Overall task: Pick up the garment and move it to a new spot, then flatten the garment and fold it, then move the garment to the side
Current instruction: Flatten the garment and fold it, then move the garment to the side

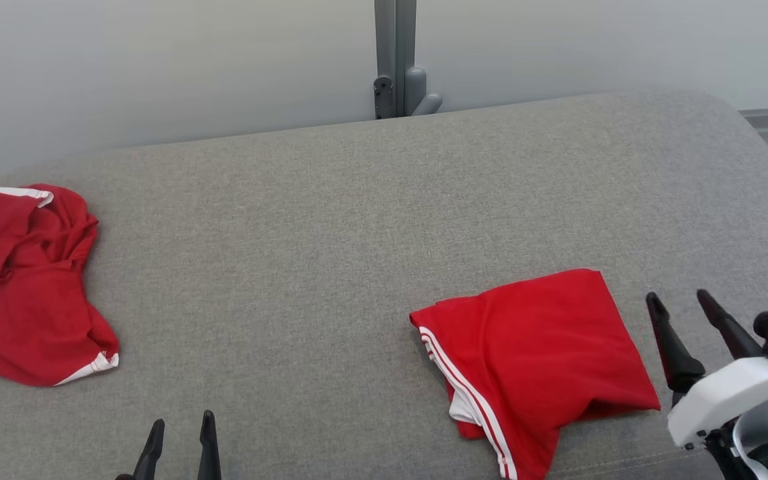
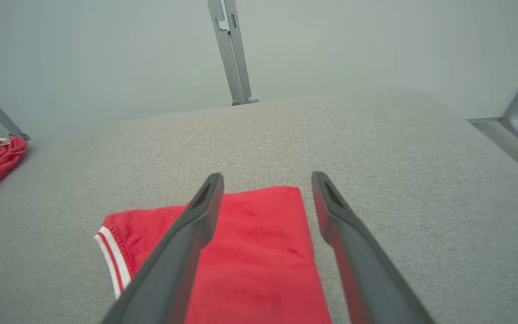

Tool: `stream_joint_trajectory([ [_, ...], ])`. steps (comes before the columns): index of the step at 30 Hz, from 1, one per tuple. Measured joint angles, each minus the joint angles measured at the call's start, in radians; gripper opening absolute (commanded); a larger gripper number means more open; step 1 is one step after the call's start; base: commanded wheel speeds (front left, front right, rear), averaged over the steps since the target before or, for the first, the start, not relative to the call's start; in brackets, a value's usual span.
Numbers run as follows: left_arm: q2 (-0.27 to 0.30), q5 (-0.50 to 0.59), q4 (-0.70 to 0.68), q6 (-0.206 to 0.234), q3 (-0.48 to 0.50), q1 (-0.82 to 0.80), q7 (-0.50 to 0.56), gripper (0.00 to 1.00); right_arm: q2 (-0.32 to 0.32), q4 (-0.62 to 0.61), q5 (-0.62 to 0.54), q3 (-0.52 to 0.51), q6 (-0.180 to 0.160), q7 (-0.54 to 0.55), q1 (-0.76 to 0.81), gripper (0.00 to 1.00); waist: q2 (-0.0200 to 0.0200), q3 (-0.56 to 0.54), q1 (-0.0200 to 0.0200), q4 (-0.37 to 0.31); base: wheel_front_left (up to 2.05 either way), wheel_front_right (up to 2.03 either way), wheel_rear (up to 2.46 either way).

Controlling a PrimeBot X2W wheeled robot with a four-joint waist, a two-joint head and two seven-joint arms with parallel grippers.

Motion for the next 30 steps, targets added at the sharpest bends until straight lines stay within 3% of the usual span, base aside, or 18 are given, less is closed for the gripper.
stream_joint_trajectory([
  [8,0.000,0.007,-0.013,-0.002,0.006,0.005,0.000,1.00,0.007,0.152,-0.178,-0.132,0.000,-0.256,0.055,1.00,0.0000,-0.026,0.0000,0.015,0.00,0.00,0.00],
  [15,0.000,0.037,-0.024,-0.013,0.024,0.012,0.000,1.00,0.014,0.344,-0.291,-0.154,0.000,-0.478,0.049,1.00,0.0000,-0.031,0.0000,0.023,0.00,0.00,0.00],
  [19,0.000,0.052,-0.018,-0.017,0.034,0.017,0.000,1.00,0.022,0.401,-0.318,-0.147,0.000,-0.501,0.021,1.00,0.0000,-0.031,0.0000,0.027,0.00,0.00,0.00],
  [30,0.000,0.049,-0.016,-0.022,0.040,0.018,0.000,1.00,0.054,0.349,-0.326,-0.160,0.000,-0.505,0.023,1.00,0.0000,-0.028,0.0000,0.041,0.00,0.00,0.00],
])
